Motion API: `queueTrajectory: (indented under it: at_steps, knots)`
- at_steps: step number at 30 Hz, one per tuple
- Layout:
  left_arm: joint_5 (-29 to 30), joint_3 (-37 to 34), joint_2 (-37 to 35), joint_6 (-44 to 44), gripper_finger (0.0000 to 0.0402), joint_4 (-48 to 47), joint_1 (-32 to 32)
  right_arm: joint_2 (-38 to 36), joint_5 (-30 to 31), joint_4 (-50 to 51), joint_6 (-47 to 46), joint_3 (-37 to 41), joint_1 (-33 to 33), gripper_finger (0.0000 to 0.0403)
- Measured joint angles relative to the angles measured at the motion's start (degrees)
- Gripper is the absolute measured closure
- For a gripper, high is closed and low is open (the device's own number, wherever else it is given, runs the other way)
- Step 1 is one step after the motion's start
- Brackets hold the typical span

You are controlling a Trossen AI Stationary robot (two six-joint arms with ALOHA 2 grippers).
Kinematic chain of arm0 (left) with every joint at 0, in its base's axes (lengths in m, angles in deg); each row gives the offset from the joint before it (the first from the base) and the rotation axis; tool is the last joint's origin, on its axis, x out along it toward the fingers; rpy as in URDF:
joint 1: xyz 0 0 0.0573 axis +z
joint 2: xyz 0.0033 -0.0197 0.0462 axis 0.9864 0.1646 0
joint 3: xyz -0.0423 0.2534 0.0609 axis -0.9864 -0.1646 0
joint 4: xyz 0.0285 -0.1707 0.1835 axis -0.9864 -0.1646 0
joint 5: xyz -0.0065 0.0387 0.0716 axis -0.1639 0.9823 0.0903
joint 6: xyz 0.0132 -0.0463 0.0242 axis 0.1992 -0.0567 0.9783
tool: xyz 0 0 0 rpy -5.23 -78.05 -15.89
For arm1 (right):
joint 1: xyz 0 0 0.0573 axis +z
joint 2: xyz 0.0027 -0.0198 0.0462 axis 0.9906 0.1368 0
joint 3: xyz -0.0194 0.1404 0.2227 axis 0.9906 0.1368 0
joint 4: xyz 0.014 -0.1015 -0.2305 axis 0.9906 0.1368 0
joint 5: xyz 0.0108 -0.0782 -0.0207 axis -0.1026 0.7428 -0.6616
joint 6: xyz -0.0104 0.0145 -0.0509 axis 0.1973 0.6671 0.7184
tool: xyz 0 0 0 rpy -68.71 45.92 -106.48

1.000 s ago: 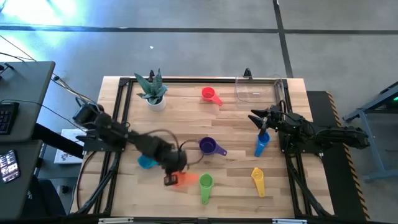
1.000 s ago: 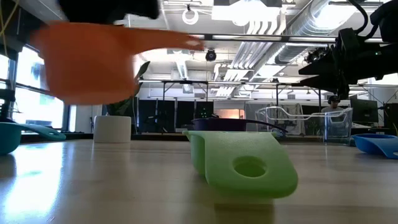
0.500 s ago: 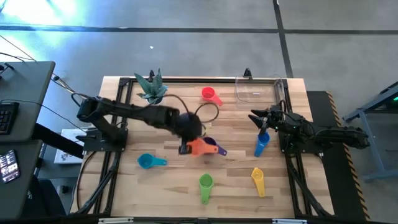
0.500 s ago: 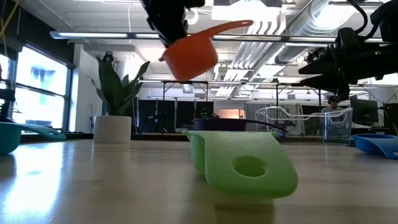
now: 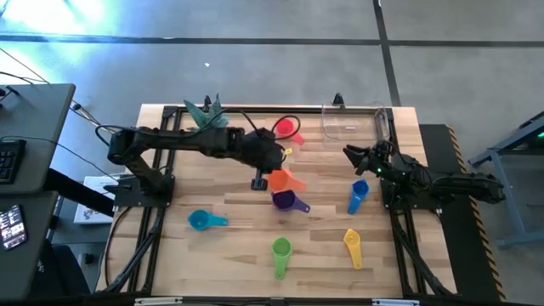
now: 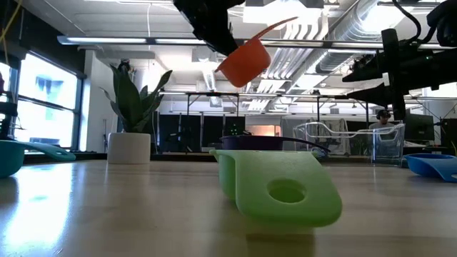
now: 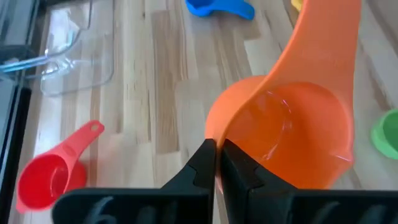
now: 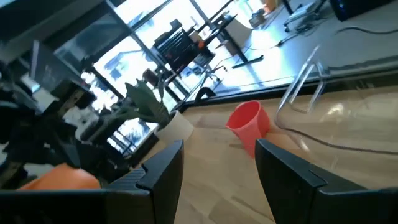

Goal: Nest measuring cups in basket
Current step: Stack the orange measuring cup on top of the violet measuring cup

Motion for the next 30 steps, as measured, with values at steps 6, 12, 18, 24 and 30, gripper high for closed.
queueTrajectory:
  at_steps: [6, 12, 18, 24, 30]
  knots:
    - [-0.7, 0.0, 0.5, 0.4, 0.0400, 0.3, 0.3, 0.0, 1.8, 0.0, -2.6, 0.0, 0.0, 0.0213]
    - [-3.5, 0.0, 3.9, 2.6, 0.0400, 0.2, 0.2, 0.0, 2.1, 0.0, -2.6, 0.0, 0.0, 0.0213]
    - [-4.3, 0.0, 7.9, 4.6, 0.0400, 0.3, 0.2, 0.0, 2.0, 0.2, -2.5, 0.0, 0.0, 0.0213]
    - [-6.8, 0.0, 10.8, 4.3, 0.0398, 0.5, -0.2, 0.0, 1.9, 1.0, -2.6, 0.0, 0.0, 0.0213]
    - [-7.0, 0.0, 11.5, 4.2, 0.0396, 0.5, -1.1, 0.0, 1.9, 1.5, -2.6, 0.0, 0.0, 0.0213]
